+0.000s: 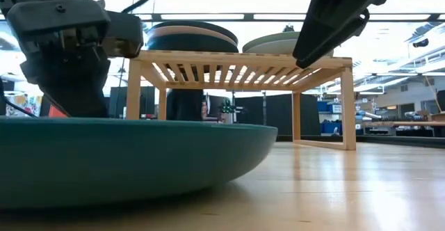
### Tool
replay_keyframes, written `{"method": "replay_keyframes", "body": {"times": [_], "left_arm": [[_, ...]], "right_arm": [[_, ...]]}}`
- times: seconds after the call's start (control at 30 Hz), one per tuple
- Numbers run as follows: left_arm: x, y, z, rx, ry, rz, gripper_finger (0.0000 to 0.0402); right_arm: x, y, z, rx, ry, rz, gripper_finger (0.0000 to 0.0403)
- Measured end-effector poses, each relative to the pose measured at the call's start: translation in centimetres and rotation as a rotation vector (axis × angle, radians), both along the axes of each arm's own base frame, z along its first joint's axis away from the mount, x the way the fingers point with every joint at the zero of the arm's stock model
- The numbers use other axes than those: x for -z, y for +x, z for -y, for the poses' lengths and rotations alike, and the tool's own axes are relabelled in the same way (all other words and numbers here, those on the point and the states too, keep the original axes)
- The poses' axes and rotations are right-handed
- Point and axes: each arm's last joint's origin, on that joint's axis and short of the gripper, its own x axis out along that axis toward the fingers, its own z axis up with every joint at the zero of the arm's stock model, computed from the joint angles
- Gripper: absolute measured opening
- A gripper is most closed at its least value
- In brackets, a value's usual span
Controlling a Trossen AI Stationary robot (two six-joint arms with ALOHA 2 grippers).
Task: Place and stack plates onto a shelf
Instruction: Stack the dark green plate on top of green plate on the shelf
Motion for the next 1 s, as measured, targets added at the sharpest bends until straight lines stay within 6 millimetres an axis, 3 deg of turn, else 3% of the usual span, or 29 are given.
{"method": "replay_keyframes", "body": {"times": [0.23, 0.53, 0.7, 1.0], "left_arm": [[-1.4, 0.1, 1.1, 0.02, 0.153, 0.069, 0.0015], [-5.5, 0.8, 1.9, 0.054, 0.365, 0.047, 0.0014], [-7.3, 1.2, 2.0, 0.069, 0.418, 0.039, 0.0015], [-8.5, 1.7, 2.3, 0.109, 0.442, 0.059, 0.0015]], "right_arm": [[-0.3, 0.6, -0.4, 0.009, 0.081, 0.061, 0.0159], [-0.9, 1.7, -0.5, 0.029, 0.136, 0.176, 0.0158], [-1.4, 2.6, 0.2, 0.053, 0.059, 0.267, 0.0156], [-2.6, 4.4, 1.3, -0.013, -0.094, 0.397, 0.0156]]}}
